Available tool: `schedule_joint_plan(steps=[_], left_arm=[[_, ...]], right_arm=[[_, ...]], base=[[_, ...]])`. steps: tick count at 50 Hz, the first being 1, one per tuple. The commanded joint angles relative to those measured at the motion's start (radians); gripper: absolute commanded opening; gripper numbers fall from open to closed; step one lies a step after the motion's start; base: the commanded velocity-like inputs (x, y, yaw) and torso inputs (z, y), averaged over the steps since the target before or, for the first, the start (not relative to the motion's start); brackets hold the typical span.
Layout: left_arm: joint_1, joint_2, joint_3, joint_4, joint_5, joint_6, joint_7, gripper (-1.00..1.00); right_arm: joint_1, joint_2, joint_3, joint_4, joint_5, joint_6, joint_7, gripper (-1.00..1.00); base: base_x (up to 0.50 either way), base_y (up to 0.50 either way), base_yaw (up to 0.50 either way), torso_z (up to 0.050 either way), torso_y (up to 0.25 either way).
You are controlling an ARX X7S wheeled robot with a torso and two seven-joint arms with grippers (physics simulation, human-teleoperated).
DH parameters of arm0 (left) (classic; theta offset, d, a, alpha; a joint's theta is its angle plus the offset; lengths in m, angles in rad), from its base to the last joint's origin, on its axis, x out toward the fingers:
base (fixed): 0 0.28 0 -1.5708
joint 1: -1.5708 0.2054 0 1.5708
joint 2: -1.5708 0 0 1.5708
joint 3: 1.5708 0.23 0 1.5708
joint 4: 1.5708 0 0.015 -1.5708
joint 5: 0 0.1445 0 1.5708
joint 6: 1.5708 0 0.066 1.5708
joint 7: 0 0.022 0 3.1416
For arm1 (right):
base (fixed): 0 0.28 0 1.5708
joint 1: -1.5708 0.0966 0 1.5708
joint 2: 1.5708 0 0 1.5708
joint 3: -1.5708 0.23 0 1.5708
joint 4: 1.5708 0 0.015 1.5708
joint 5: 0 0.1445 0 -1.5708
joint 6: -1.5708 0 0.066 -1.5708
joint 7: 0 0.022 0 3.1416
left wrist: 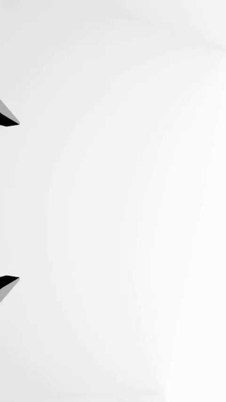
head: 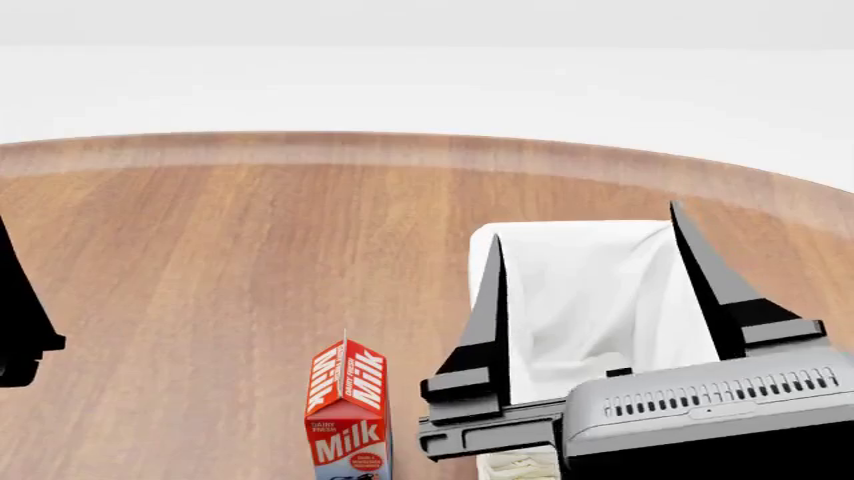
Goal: Pick up the alphabet soup and the tomato sauce, and put them in the basket.
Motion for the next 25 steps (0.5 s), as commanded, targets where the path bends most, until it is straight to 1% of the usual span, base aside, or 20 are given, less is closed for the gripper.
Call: schedule_joint_plan(steps=[1,2,4,5,6,7,9,10,11,13,15,17,18,19,20,21,22,23,24,25], left_arm=[[-0.004,-0.005,-0.002,-0.006,-0.003,0.002,-0.008,1.00],[-0.005,-0.005,0.000,-0.005,-0.002,0.002,-0.009,1.00],[-0.002,-0.006,0.004,-0.003,0.001,0.004,-0.009,1.00],[0.000,-0.005,0.008,-0.005,0.004,0.006,-0.008,1.00],[0.001,-0.005,0.011,-0.006,0.007,0.008,-0.008,1.00],[0.002,-0.005,0.013,-0.007,0.010,0.010,-0.007,1.00],[0.001,-0.003,0.016,-0.013,0.010,0.011,-0.008,1.00],[0.002,-0.003,0.018,-0.013,0.012,0.012,-0.008,1.00],[0.003,-0.004,0.022,-0.013,0.016,0.014,-0.007,1.00],[0.000,-0.005,0.020,-0.014,0.012,0.011,-0.009,1.00],[0.000,-0.006,0.024,-0.013,0.014,0.010,-0.011,1.00],[0.000,-0.006,0.025,-0.009,0.013,0.008,-0.013,1.00],[0.000,-0.007,0.028,-0.008,0.015,0.008,-0.013,1.00],[-0.001,-0.008,0.029,-0.009,0.015,0.008,-0.013,1.00],[0.000,-0.008,0.029,-0.007,0.015,0.007,-0.015,1.00],[0.001,-0.008,0.028,-0.005,0.011,0.005,-0.016,1.00],[0.002,-0.010,0.030,0.000,0.014,0.004,-0.018,1.00],[-0.001,-0.011,0.029,0.001,0.010,0.000,-0.019,1.00],[-0.005,-0.012,0.031,0.001,0.011,-0.002,-0.020,1.00],[-0.007,-0.013,0.030,0.001,0.009,-0.004,-0.021,1.00]], right_arm=[[0.064,-0.076,0.113,-0.098,0.147,0.346,-0.045,1.00],[0.078,-0.077,0.145,-0.099,0.221,0.383,-0.024,1.00],[0.097,-0.043,0.207,-0.099,0.436,0.424,0.092,1.00],[0.111,-0.050,0.270,-0.099,0.580,0.478,0.149,1.00],[0.119,-0.046,0.304,-0.099,0.668,0.504,0.201,1.00],[0.125,-0.043,0.322,-0.098,0.723,0.530,0.233,1.00],[0.119,-0.095,0.413,-0.093,0.843,0.633,0.266,1.00],[0.117,-0.099,0.426,-0.091,0.869,0.657,0.279,1.00],[0.064,-0.109,0.436,-0.084,0.880,0.645,0.272,1.00],[0.048,-0.155,0.509,-0.081,0.965,0.725,0.303,1.00],[0.026,-0.164,0.527,-0.087,1.017,0.744,0.334,1.00],[-0.012,-0.174,0.536,-0.075,1.101,0.754,0.397,1.00],[-0.080,-0.157,0.483,-0.087,1.058,0.701,0.374,1.00],[-0.042,-0.167,0.523,-0.077,1.151,0.752,0.444,1.00],[-0.028,-0.161,0.547,-0.069,1.281,0.756,0.547,1.00],[-0.060,-0.147,0.525,-0.092,1.253,0.727,0.536,1.00],[-0.054,-0.147,0.538,-0.083,1.327,0.737,0.596,1.00],[-0.070,-0.144,0.540,-0.085,1.354,0.731,0.622,1.00],[-0.077,-0.140,0.545,-0.074,1.410,0.729,0.677,1.00],[-0.070,-0.125,0.537,-0.047,1.503,0.717,0.771,1.00]], base=[[0.00,0.00,0.00,0.000,0.000],[0.00,0.00,0.00,0.000,0.000],[0.00,0.00,0.00,0.000,0.000],[0.00,0.00,0.00,0.000,0.000],[0.00,0.00,0.00,0.000,0.000],[0.00,0.00,0.00,0.000,0.000],[0.00,0.00,0.00,0.000,0.000],[0.00,0.00,0.00,0.000,0.000],[0.00,0.00,0.00,0.000,0.000],[0.00,0.00,0.00,0.000,0.000],[0.00,0.00,0.00,0.000,0.000],[0.00,0.00,0.00,0.000,0.000],[0.00,0.00,0.00,0.000,0.000],[0.00,0.00,0.00,0.000,0.000],[0.00,0.00,0.00,0.000,0.000],[0.00,0.00,0.00,0.000,0.000],[0.00,0.00,0.00,0.000,0.000],[0.00,0.00,0.00,0.000,0.000],[0.00,0.00,0.00,0.000,0.000],[0.00,0.00,0.00,0.000,0.000]])
